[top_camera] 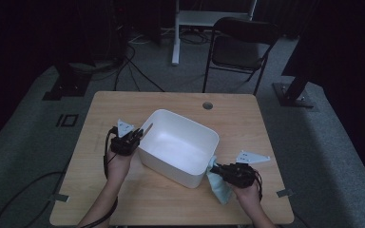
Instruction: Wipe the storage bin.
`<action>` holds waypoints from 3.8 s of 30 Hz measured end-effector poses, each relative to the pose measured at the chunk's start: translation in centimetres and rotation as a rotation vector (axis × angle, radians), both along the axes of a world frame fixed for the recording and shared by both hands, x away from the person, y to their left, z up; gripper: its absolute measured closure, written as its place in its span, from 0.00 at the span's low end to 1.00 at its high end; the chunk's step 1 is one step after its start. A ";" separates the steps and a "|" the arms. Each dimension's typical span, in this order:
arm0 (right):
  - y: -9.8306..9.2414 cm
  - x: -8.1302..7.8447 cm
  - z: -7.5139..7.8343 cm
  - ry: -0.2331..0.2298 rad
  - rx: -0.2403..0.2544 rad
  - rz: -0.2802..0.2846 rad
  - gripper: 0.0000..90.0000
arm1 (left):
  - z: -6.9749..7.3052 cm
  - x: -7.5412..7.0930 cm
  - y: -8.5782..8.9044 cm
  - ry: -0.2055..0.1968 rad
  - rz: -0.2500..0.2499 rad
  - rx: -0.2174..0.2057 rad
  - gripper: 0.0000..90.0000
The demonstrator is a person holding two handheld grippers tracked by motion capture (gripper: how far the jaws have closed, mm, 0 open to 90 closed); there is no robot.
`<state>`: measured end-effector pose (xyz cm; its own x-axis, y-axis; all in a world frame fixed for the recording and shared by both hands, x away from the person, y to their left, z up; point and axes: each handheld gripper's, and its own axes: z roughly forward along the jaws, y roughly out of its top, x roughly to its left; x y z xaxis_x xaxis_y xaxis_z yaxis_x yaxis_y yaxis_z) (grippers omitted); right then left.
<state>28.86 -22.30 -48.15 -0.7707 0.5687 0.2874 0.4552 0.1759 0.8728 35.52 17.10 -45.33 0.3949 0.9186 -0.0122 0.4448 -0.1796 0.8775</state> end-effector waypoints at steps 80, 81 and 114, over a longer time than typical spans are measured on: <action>0.9 5.4 -4.8 0.107 -0.125 -0.037 0.94 | -0.2 0.5 1.7 -0.001 0.009 -0.039 0.96; 0.9 5.4 -4.9 0.109 -0.127 -0.037 0.94 | -0.1 0.5 1.7 0.000 0.005 -0.037 0.96; 1.5 3.3 -4.7 0.121 -0.126 0.020 0.94 | -0.3 0.3 1.4 -0.013 0.034 -0.032 0.95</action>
